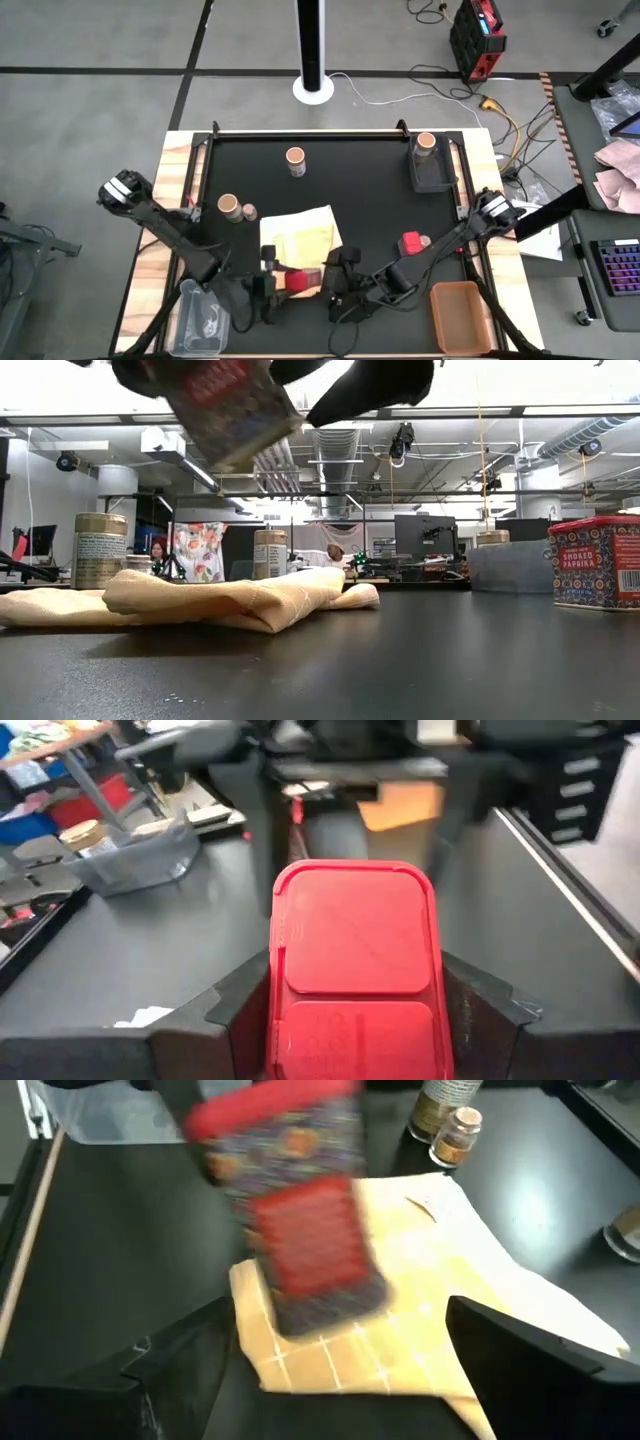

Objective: Sort spices by type
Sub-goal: Put the top red spice can into the transparent bin

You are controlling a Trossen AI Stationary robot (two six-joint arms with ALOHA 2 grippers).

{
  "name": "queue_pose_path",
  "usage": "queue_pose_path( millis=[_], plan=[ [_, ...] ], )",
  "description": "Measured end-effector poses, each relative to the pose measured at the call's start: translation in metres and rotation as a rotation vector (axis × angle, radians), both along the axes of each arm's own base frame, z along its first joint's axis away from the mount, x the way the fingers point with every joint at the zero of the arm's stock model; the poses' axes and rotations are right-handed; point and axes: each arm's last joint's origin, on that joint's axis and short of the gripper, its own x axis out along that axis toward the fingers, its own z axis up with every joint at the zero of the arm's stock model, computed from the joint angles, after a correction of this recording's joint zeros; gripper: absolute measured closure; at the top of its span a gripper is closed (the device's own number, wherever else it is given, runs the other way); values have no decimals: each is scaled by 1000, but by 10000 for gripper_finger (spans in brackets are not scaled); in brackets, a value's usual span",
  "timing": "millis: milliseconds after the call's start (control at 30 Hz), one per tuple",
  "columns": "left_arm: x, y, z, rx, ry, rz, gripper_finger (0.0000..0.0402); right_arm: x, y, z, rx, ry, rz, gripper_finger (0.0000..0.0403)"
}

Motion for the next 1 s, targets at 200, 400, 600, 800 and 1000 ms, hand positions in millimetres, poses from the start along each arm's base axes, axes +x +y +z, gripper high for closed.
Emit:
queue_pose_path(
  millis=[200, 400, 600, 800, 1000],
  plan=[
    [-18, -26, 19, 13, 100, -19, 204, -6, -5, 14, 11, -13, -32, 65],
    [-47, -49, 38, -7, 199, -56, 204, -7, -6, 15, 3, -13, -24, 72],
    [-93, -67, 53, -12, 470, -210, 204, -7, -6, 15, -12, -11, -12, 69],
    [-134, -59, 87, -95, 591, -12, 204, -7, -6, 16, -13, -14, -10, 76],
    [-154, -46, 90, -273, 619, 286, 204, -3, -5, 19, -18, -48, 7, 81]
  ],
)
